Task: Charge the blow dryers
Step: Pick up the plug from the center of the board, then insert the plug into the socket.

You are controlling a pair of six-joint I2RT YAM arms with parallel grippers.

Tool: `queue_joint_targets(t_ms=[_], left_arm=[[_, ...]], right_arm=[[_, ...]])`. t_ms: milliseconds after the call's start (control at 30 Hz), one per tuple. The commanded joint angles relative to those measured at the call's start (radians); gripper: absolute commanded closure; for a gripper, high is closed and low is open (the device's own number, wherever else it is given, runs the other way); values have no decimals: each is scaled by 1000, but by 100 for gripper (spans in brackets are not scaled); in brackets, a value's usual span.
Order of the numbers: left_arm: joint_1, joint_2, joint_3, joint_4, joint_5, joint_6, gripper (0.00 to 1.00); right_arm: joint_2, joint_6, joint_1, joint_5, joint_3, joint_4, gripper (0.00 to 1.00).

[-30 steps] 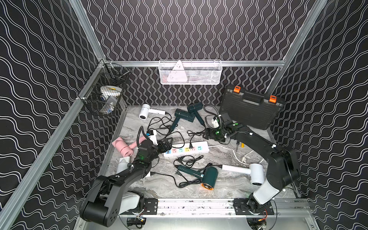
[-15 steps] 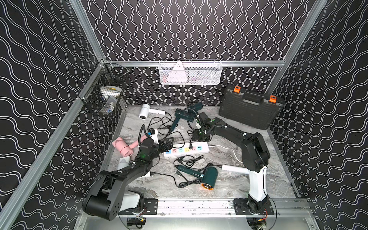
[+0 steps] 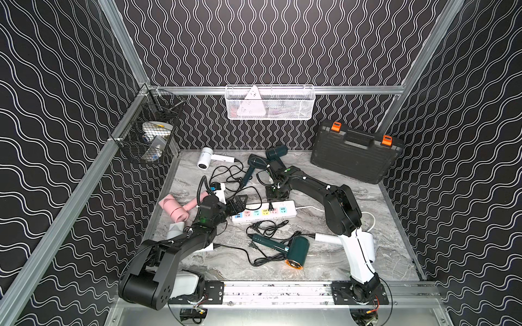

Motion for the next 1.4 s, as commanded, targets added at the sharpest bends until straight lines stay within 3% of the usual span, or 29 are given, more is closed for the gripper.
queue_joint_targets(t_ms=[0,100,367,633,867,1367], left_arm=[[-4,-5,8,37,15,5,2],[-14,-5,13,39,23,13,4],[-78,-5,37,42,42,51,6],[-207,49,109,21,86,130,7],[-325,130,206,-87,58,217,12],[-346,192,257,-159,18,241,47]], right_arm=[[11,20,3,23,17,-30,72],[-6,30,2,46,16,-9,84],[-167,79,-11,67,-99,154,92],[-363,167,-32,20,-269,360,93],[-435,254,-34,-32,-354,455,93],[-478,300,-34,-125,-424,493,92]])
